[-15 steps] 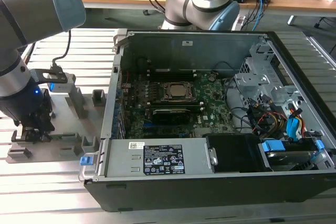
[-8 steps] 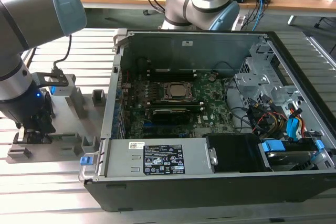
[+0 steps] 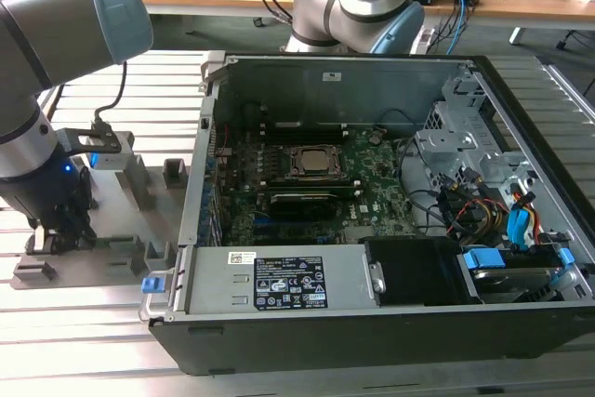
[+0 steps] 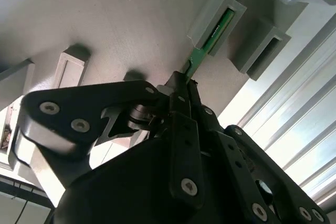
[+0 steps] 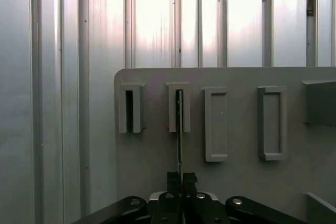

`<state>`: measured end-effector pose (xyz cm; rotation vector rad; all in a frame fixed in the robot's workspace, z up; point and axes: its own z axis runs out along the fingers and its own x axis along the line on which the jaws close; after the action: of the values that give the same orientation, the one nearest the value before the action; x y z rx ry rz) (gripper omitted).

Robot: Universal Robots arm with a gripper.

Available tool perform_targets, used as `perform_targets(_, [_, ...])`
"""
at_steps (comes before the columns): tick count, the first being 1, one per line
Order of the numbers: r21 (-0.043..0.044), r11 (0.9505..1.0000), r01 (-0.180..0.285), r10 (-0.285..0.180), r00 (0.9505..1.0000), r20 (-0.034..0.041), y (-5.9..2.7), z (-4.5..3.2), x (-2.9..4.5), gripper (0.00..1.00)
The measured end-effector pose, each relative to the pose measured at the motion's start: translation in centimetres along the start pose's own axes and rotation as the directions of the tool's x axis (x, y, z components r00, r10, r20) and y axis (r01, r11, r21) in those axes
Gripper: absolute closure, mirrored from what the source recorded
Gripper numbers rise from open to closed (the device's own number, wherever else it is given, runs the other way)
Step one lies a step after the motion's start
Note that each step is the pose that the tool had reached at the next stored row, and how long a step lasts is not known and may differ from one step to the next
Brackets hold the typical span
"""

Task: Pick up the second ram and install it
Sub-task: 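Pick up the second ram and move it above second insertion slot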

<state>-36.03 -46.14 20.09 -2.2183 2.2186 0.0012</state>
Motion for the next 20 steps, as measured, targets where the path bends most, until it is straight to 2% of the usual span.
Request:
perform_targets(15, [0.0005,1.0,0.0,0.0,1.0,0.0005,0.01,-0.03,-0.01,0.86])
perform_targets(19, [0.0001,1.0,0.0,0.0,1.0,0.0001,0.01,-1.76,-0.01,0.86])
perform_targets(20, [0.0,1.0,0.0,0.0,1.0,0.0,0.01,-2.46,-0.01,0.86])
